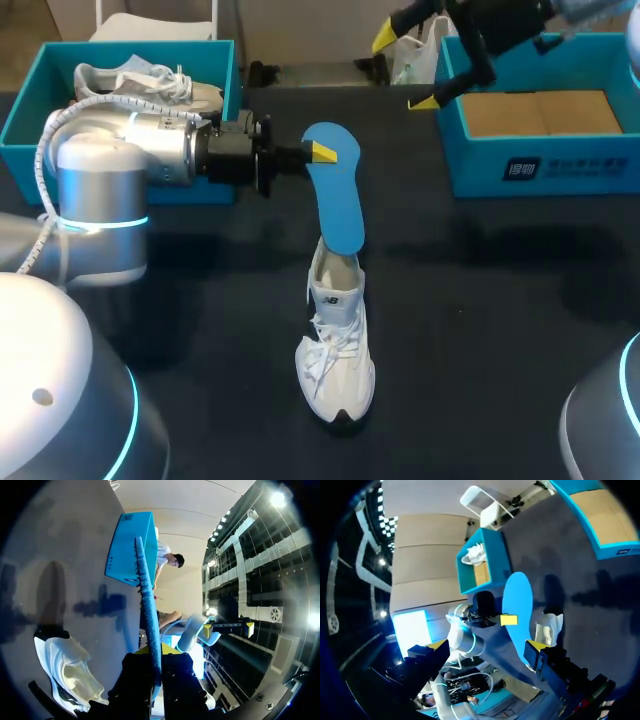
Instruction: Take the shoe out of the shoebox, open the shoe tongue, remove and reinsert the insole, then place the shoe into the shoebox
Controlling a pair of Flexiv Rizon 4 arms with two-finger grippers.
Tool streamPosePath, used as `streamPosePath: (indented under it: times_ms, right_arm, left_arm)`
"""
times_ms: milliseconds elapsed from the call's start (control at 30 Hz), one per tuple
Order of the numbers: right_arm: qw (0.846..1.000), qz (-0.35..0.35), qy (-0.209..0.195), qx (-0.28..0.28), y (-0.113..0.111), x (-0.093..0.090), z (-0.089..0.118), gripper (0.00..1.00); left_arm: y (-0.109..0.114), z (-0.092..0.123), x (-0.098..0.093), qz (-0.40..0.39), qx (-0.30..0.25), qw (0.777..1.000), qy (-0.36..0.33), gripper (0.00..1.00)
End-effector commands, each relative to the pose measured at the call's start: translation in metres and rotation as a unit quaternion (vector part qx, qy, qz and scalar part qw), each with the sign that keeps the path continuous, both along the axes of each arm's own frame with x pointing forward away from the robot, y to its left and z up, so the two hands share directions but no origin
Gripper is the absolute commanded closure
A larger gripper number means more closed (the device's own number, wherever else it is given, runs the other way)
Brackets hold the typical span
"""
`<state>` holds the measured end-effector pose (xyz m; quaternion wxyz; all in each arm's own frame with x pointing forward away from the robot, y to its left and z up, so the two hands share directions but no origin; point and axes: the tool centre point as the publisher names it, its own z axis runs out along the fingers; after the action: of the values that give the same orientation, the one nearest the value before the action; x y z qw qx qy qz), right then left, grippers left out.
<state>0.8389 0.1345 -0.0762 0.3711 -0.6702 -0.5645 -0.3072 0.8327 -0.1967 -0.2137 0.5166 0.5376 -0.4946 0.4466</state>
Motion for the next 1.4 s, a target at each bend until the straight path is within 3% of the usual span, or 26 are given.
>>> streamPosePath:
  times_ms: [33, 567, 867, 1167, 1400]
  right_arm:
    - [0.993, -0.015, -0.015, 0.115, 0.001, 0.0, -0.009, 0.0]
    - [0.979, -0.026, -0.049, 0.194, 0.002, -0.002, -0.049, 0.0]
    - [0.975, -0.03, -0.059, 0.211, -0.003, -0.005, -0.055, 0.0]
    - [0.973, -0.029, -0.054, 0.223, -0.007, -0.008, -0.054, 0.0]
    - [0.969, -0.024, -0.058, 0.239, -0.009, -0.008, -0.054, 0.0]
  left_arm:
    - [0.0, 0.0, -0.001, 0.001, 0.0, 1.0, 0.0, 1.0]
    - [0.0, 0.0, -0.001, 0.001, 0.0, 1.0, 0.0, 1.0]
    - [0.0, 0.0, -0.001, 0.001, 0.0, 1.0, 0.0, 1.0]
    - [0.029, 0.025, -0.002, 0.022, -0.02, 0.994, -0.108, 1.0]
    - [0.035, 0.044, 0.006, 0.028, -0.01, 0.971, -0.238, 1.0]
